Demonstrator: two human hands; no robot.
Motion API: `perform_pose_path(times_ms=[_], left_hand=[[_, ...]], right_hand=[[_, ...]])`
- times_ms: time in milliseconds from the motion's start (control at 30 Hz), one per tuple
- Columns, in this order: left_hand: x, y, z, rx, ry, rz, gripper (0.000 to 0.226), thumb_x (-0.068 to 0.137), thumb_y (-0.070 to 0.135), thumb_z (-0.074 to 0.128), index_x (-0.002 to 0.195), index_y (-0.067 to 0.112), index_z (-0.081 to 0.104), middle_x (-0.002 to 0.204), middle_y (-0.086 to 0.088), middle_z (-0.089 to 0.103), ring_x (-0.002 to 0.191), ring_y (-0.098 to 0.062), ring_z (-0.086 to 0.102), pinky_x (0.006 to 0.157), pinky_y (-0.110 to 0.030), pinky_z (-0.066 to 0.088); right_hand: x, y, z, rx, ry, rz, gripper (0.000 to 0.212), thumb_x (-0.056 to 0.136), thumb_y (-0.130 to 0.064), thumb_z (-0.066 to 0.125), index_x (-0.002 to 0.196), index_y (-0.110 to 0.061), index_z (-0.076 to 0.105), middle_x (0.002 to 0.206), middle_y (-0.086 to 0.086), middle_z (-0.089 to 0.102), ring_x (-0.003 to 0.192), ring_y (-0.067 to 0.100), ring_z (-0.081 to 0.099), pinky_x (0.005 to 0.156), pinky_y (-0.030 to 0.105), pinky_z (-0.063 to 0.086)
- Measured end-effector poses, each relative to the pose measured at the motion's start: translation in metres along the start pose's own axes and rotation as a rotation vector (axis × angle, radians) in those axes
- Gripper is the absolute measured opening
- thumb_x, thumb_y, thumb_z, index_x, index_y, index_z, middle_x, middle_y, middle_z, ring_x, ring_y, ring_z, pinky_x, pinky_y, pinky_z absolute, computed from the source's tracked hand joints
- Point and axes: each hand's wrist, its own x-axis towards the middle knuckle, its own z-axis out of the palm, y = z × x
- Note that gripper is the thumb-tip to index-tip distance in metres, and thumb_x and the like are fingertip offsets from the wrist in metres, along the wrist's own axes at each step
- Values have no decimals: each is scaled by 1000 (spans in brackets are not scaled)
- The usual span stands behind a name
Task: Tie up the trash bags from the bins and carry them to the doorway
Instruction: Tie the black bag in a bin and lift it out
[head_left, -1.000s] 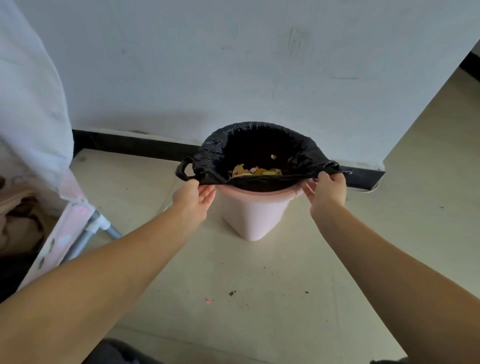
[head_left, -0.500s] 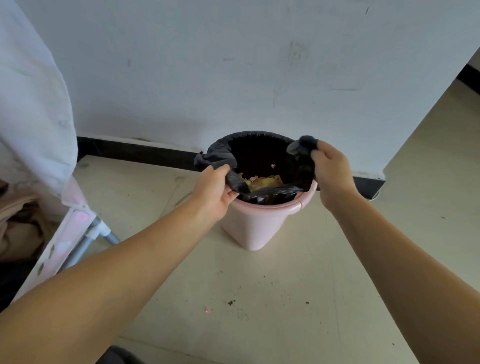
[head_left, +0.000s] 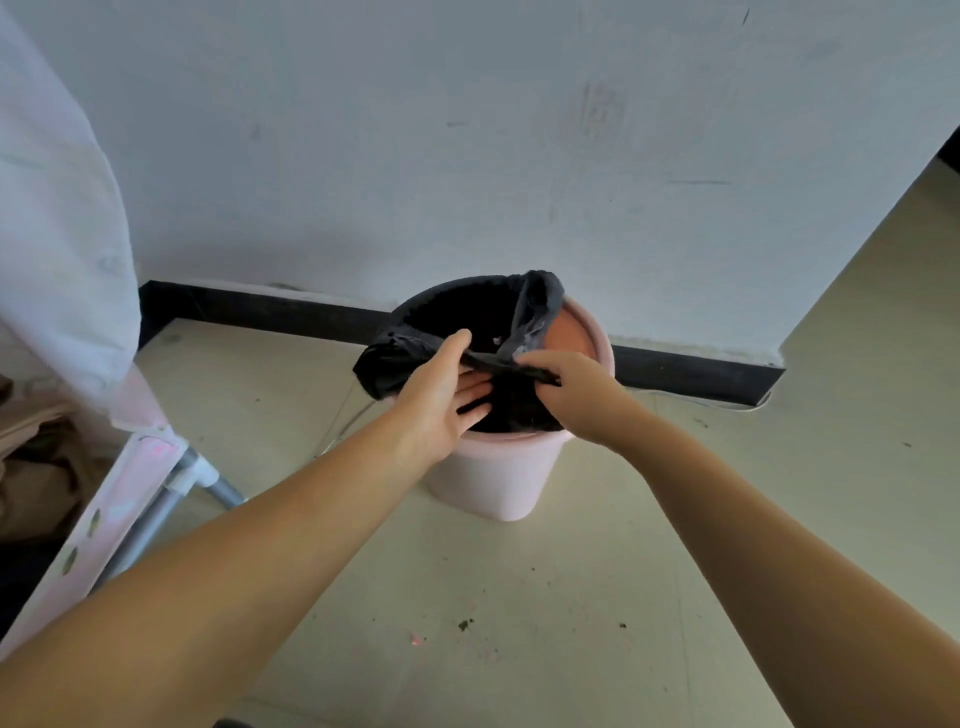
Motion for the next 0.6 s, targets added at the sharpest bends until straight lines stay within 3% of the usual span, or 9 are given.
perform_pose_path(times_ms=[133, 200, 267, 333, 400, 433, 467, 533, 600], left_hand=[[17, 13, -10, -358, 169, -23, 23, 92, 23, 60, 110, 9, 55, 99, -13, 65, 83, -26, 65, 81, -41, 54], [27, 22, -20, -394, 296, 51, 22, 92, 13, 58, 113, 9, 55, 99, -10, 64, 77, -23, 63, 69, -37, 55], [35, 27, -29, -329, 385, 104, 31, 89, 4, 54, 120, 7, 56, 110, -10, 63, 83, -22, 64, 63, -32, 53], [42, 26, -34, -174, 423, 169, 33, 85, -2, 48, 114, 7, 61, 111, -12, 64, 93, -25, 63, 68, -31, 52], [38, 22, -28, 162, 387, 316, 34, 84, -5, 43, 99, 13, 69, 94, -7, 67, 90, -23, 62, 75, -30, 49], [34, 19, -24, 376, 345, 394, 36, 84, -4, 42, 96, 13, 71, 90, -4, 67, 89, -21, 61, 78, -28, 48], [29, 17, -20, 576, 308, 464, 36, 86, -3, 41, 96, 12, 72, 90, -2, 67, 90, -18, 60, 80, -25, 46], [22, 16, -15, 847, 263, 534, 35, 88, -1, 39, 97, 9, 72, 92, 0, 65, 90, -16, 57, 79, -23, 41], [20, 19, -14, 982, 228, 534, 33, 88, 1, 39, 89, 9, 71, 85, 3, 63, 83, -15, 55, 73, -23, 38]], right_hand=[[2, 3, 0, -42, -90, 50, 49, 83, 6, 34, 100, -20, 71, 84, -7, 62, 79, 14, 53, 69, 24, 41], [2, 5, -4, 30, -73, 93, 44, 82, 8, 34, 92, -15, 71, 76, -3, 60, 67, 12, 48, 61, 22, 38], [5, 9, -5, 112, -33, 152, 33, 82, 7, 36, 86, -2, 68, 72, 7, 56, 65, 18, 46, 59, 25, 34], [11, 17, -4, 185, 86, 227, 24, 80, 5, 39, 89, 11, 61, 80, 30, 49, 69, 37, 45, 60, 29, 31], [18, 22, 0, 302, 214, 287, 21, 79, 4, 41, 86, 15, 57, 94, 42, 49, 76, 51, 50, 64, 33, 41], [21, 21, 2, 379, 240, 306, 19, 80, 4, 42, 83, 13, 58, 92, 41, 52, 78, 51, 55, 59, 49, 38], [23, 19, 3, 444, 234, 304, 18, 81, 4, 43, 81, 9, 61, 88, 36, 57, 85, 50, 61, 85, 60, 51], [25, 11, 7, 500, 142, 224, 19, 82, 2, 48, 85, 0, 67, 92, 28, 67, 92, 43, 65, 88, 56, 52], [23, -2, 14, 454, -23, 119, 20, 82, -4, 56, 100, -2, 65, 100, 27, 66, 87, 29, 65, 86, 48, 54]])
